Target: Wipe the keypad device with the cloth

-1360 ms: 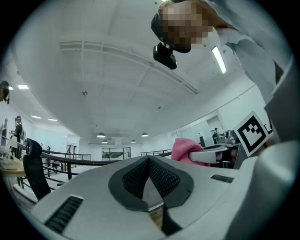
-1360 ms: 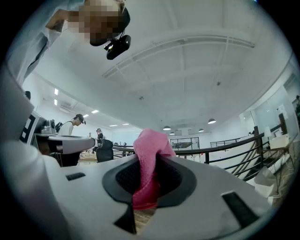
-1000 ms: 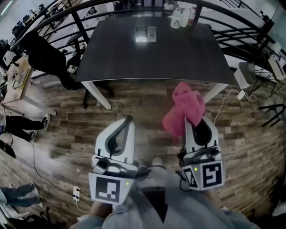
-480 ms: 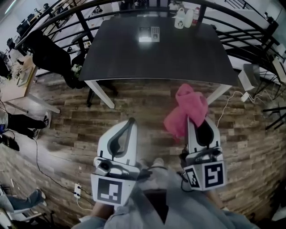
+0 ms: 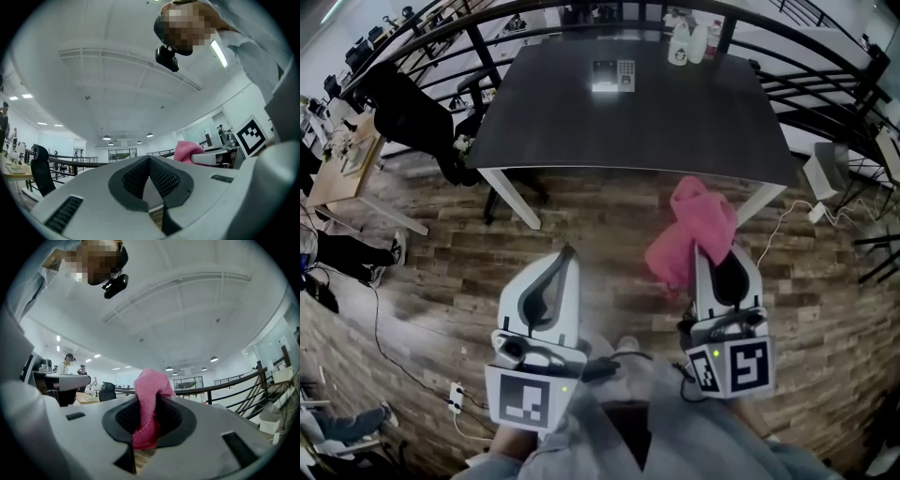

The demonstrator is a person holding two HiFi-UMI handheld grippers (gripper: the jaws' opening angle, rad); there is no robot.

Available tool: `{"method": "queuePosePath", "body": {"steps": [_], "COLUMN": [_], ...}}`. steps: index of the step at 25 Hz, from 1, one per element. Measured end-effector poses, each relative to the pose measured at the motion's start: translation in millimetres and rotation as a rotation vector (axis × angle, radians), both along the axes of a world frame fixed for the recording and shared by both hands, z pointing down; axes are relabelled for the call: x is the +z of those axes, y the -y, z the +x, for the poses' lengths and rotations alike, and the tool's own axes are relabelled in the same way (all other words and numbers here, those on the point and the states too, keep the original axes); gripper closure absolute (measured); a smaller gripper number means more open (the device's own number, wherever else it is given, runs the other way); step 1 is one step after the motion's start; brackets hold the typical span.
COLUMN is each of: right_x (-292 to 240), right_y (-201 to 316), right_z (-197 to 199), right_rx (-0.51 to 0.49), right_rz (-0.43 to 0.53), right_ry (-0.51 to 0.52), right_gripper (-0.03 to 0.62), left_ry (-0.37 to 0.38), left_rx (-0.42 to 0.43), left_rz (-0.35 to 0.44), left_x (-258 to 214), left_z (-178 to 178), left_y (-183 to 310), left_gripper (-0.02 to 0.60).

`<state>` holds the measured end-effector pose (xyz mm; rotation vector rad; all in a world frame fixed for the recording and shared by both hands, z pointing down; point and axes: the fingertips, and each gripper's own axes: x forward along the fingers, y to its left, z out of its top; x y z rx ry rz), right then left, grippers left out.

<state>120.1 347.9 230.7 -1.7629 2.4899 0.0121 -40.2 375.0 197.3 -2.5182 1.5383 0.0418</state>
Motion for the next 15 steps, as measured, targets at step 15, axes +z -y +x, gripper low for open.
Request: {"method": "queuePosePath", "body": {"steps": [15], "right_x": [9], "right_y": [-3], "right_z": [31], "right_rx": [-0.002], "right_rz": [-0.015], "right_ry": [0.006], "right_gripper": [0.523], "left_ry": [-0.010], "left_rx": [-0.008], "left_rz": [-0.018], "left_x": [8], "left_z": [25], "left_y": [1], "left_gripper": [0.577]}}
